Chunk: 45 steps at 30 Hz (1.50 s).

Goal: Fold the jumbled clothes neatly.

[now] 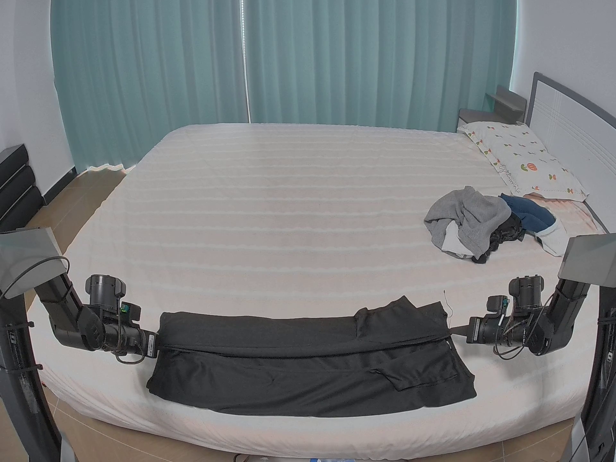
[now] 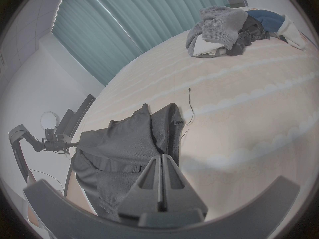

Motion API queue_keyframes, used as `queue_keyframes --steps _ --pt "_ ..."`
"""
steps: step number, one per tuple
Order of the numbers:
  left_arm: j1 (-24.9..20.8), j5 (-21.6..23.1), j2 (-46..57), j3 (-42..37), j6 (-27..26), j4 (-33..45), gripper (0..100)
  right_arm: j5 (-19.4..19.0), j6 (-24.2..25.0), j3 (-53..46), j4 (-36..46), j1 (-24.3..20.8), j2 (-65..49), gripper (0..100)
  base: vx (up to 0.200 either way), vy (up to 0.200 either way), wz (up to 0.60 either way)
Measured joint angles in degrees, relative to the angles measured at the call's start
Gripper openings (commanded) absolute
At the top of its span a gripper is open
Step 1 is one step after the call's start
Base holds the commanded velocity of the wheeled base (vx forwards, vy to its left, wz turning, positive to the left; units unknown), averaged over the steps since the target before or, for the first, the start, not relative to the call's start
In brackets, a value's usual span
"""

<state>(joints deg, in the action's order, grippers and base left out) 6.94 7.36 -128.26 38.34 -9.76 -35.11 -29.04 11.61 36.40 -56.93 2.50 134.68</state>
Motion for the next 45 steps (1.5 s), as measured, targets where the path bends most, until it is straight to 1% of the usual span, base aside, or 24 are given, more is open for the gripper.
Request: queue_keyframes --steps 6,18,19,20,21,25,30,32,36,39,43,45 --pt "-0.57 0.0 0.76 -0.77 -0.24 -0.13 0 -0.05 0.21 0.12 -1.04 0.74 -0.1 0 0.0 0.0 0.0" --pt "-1.73 -0.69 2.13 -1.83 -0.41 -0.2 0 0.57 -0.23 -0.62 -1.15 0.67 0.29 0 0.0 0.0 0.0" --pt "-1.73 -0.91 1.99 -1.74 -0.5 -0.2 100 0.68 -0.28 -0.63 -1.15 0.66 0.33 0 0.0 0.0 0.0" --pt "-1.71 -1.18 1.77 -1.63 -0.57 -0.24 100 0.79 -0.33 -0.66 -1.17 0.61 0.4 0 0.0 0.0 0.0" --pt "-1.67 -1.62 1.39 -1.52 -0.66 -0.33 100 1.04 -0.44 -0.68 -1.15 0.52 0.55 100 0.0 0.0 0.0" --pt "-1.45 -2.01 0.52 -1.27 -0.85 -0.2 100 1.21 -0.45 -0.73 -1.18 0.33 0.9 100 0.0 0.0 0.0" --pt "-1.32 -1.45 0.61 -1.3 -1.39 3.1 100 0.85 0.43 -0.73 -1.21 0.26 0.51 100 0.0 0.0 0.0" --pt "-1.07 -0.9 0.98 -1.16 -1.39 3.39 100 0.77 1.78 -0.73 -1.28 0.33 0.05 100 0.0 0.0 0.0" --pt "-0.2 1.08 2.12 -0.55 -0.85 3.77 100 0.79 6.97 -0.4 -2.19 0.24 -0.73 100 0.0 0.0 0.0" --pt "0.61 2.73 3.06 0.55 2.24 3.85 100 0.99 11.03 -0.1 -4.33 -0.11 -1.06 100 0.0 0.0 0.0" --pt "1.52 4.49 4.04 2.93 9.11 4.55 100 1.05 14.12 0.11 -5.69 -0.61 -1.17 100 0.0 0.0 0.0" --pt "1.77 5.63 4.3 4.24 11.33 5.36 100 1.04 16.07 0.28 -5.91 -0.85 -1.19 100 0.0 0.0 0.0"
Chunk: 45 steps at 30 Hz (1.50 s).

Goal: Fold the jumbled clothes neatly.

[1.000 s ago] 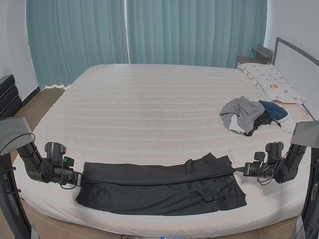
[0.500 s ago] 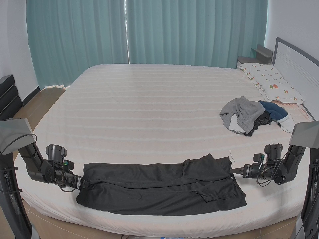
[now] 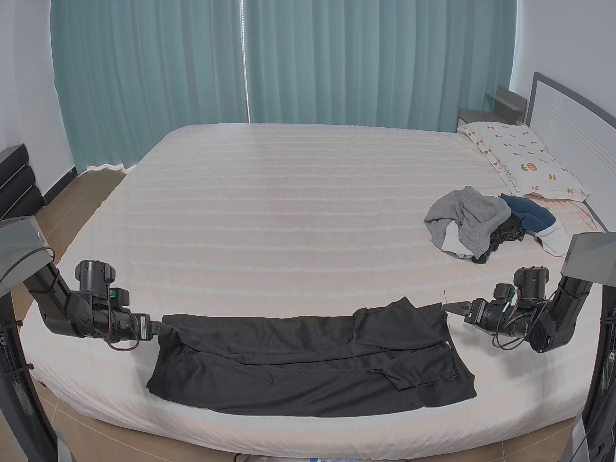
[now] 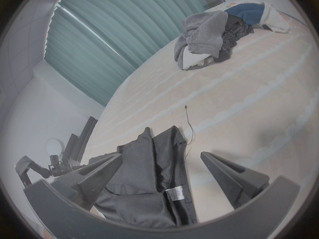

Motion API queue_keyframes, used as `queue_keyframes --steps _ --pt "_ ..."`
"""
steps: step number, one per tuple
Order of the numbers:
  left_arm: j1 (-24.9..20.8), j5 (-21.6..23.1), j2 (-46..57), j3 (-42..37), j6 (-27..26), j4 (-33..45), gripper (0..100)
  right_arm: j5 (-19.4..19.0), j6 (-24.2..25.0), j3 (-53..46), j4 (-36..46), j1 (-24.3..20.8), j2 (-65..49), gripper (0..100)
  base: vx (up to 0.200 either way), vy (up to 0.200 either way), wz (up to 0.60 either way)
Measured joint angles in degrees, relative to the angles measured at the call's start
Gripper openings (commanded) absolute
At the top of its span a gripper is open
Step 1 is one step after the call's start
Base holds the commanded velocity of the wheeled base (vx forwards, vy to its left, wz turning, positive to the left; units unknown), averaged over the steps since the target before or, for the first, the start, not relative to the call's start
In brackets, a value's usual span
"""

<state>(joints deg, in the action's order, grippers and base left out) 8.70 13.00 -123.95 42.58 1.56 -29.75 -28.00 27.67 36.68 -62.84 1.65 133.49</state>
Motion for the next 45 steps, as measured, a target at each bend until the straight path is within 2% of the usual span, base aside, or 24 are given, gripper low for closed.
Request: queue_keyframes --steps 5,8,11,18,24,29,33,34,37,45 --pt "0.39 4.33 0.37 3.33 3.63 4.77 100 0.06 8.12 1.41 -0.24 -0.8 0.04 100 0.0 0.0 0.0" --pt "0.79 7.67 0.41 5.05 4.29 8.45 100 0.11 9.98 2.4 -0.07 -1.01 0.22 100 0.0 0.0 0.0" --pt "0.96 8.97 0.24 6.81 5.94 10.45 100 0.12 10.53 3.11 0.11 -1.29 0.63 100 0.0 0.0 0.0" --pt "-1.74 8.13 -2.73 10.19 13.06 9.87 100 0.11 10.73 3.84 0.16 -2.02 1.9 100 0.0 0.0 0.0" --pt "-2.84 7.3 -5.29 11.65 14.06 8.46 100 0.11 12.31 4.66 0.0 -2.28 2.93 100 0.0 0.0 0.0" --pt "-3.44 3.69 -7.24 11.91 14.91 5.72 100 0.15 12.81 4.8 -0.46 -2.77 3.43 100 0.0 0.0 0.0" --pt "-3.96 2.88 -8.46 12.29 19.3 3.01 100 0.15 12.84 4.8 -0.52 -2.88 3.64 100 0.0 0.0 0.0" --pt "-4.05 2.79 -8.68 12.46 20.41 2.38 0 0.15 12.86 4.8 -0.52 -2.9 3.67 100 0.0 0.0 0.0" --pt "-4.35 2.6 -9.25 12.96 22.6 1.45 0 0.12 12.86 4.8 -0.63 -2.91 3.72 100 0.0 0.0 0.0" --pt "-4.13 2.39 -10.09 13.68 23.39 1.34 0 -0.02 12.95 4.8 -0.77 -2.99 3.75 100 0.0 0.0 0.0"
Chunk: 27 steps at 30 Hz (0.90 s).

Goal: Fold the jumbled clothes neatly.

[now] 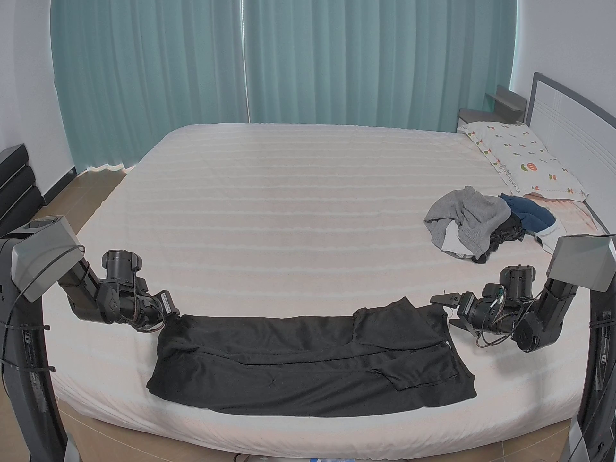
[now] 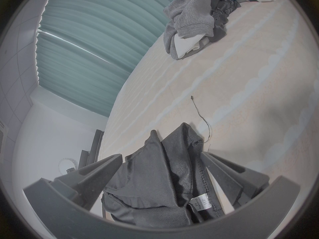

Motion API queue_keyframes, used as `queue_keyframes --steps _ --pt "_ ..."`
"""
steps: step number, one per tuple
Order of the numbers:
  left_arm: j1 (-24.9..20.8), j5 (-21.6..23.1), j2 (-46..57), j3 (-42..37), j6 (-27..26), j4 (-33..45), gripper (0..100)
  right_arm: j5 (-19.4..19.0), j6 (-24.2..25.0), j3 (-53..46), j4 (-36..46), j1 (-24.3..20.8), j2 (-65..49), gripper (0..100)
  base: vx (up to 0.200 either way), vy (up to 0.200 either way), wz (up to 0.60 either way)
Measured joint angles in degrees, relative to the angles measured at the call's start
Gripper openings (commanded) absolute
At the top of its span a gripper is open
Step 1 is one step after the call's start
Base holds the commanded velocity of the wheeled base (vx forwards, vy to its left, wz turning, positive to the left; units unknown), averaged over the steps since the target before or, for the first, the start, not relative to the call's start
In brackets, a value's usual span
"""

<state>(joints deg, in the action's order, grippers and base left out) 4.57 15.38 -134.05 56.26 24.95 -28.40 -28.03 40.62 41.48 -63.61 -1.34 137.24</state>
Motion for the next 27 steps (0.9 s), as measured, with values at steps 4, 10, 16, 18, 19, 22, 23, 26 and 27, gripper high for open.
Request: queue_keyframes --steps 4,10,16,18,19,22,23,26,27 --pt "0.49 0.02 -0.11 0.18 2.02 -0.57 0 -0.05 0.71 0.07 -0.18 -0.04 0.0 100 0.0 0.0 0.0" --pt "1.1 0.6 -0.16 0.6 5.34 -1.91 0 0.26 3.36 -0.06 -4.84 -0.13 -0.09 100 0.0 0.0 0.0" --pt "2.04 1.0 -0.1 0.66 5.8 -2.11 0 3.64 4.6 -0.67 -7.25 -1.29 -0.15 100 0.0 0.0 0.0" --pt "2.32 1.28 -0.07 0.66 5.78 -1.95 0 3.84 4.62 -0.69 -7.34 -1.77 0.07 100 0.0 0.0 0.0" --pt "2.5 1.5 -0.02 0.63 5.75 -1.89 0 3.89 4.6 -0.61 -7.34 -1.99 0.24 100 0.0 0.0 0.0" --pt "2.76 2.01 0.0 0.4 5.64 -1.71 0 3.97 4.51 -0.2 -7.33 -2.24 0.85 100 0.0 0.0 0.0" --pt "2.84 2.02 0.0 0.35 5.61 -1.73 0 4.0 4.46 -0.15 -7.3 -2.32 1.05 100 0.0 0.0 0.0" --pt "3.02 2.01 0.01 0.18 5.29 -1.73 0 4.06 4.33 0.0 -7.25 -2.38 1.65 100 0.0 0.0 0.0" --pt "3.02 1.99 0.01 0.11 5.25 -1.73 0 4.08 4.27 0.02 -7.23 -2.4 1.77 100 0.0 0.0 0.0"
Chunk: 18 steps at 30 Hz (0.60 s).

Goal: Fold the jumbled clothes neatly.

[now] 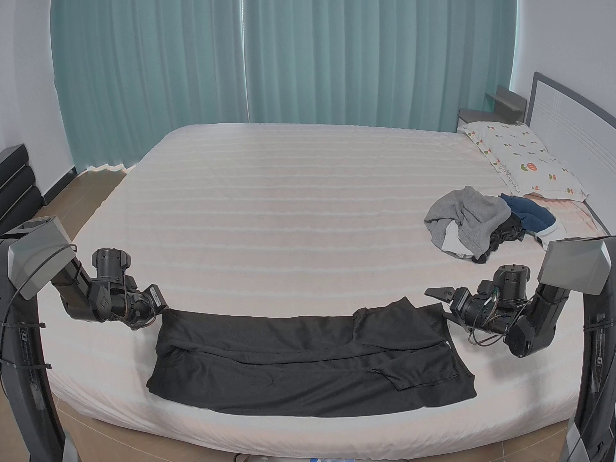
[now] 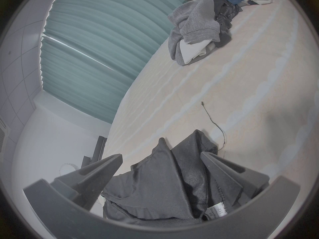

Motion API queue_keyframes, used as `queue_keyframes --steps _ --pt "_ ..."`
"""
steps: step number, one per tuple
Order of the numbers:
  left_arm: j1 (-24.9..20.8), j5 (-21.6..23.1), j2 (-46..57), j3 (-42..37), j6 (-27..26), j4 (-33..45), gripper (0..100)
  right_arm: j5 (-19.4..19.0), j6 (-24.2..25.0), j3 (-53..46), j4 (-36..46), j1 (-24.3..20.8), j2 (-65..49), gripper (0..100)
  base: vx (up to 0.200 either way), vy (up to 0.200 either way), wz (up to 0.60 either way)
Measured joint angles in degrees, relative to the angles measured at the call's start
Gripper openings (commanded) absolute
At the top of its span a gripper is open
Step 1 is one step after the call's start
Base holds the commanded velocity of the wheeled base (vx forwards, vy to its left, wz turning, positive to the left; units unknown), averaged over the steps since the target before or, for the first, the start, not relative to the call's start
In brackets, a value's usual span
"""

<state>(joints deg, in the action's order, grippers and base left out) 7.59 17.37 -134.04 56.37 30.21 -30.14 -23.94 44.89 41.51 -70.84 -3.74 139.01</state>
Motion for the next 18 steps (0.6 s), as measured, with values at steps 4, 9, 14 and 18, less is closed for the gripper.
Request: queue_keyframes --steps 4,9,14,18 --pt "0.09 0.0 0.0 -0.09 -0.02 0.06 0 0.05 -0.06 0.35 0.61 0.0 0.4 100 0.0 0.0 0.0" --pt "0.15 -0.05 0.02 -0.17 -0.22 0.09 0 0.07 -0.06 0.91 0.69 -0.05 0.77 100 0.0 0.0 0.0" --pt "0.12 -0.05 0.07 -0.26 -0.35 0.11 0 0.13 -0.06 3.08 1.21 0.0 1.71 100 0.0 0.0 0.0" --pt "0.11 -0.05 0.07 -0.28 -0.38 0.11 0 0.16 -0.33 4.61 4.14 0.02 2.28 100 0.0 0.0 0.0"
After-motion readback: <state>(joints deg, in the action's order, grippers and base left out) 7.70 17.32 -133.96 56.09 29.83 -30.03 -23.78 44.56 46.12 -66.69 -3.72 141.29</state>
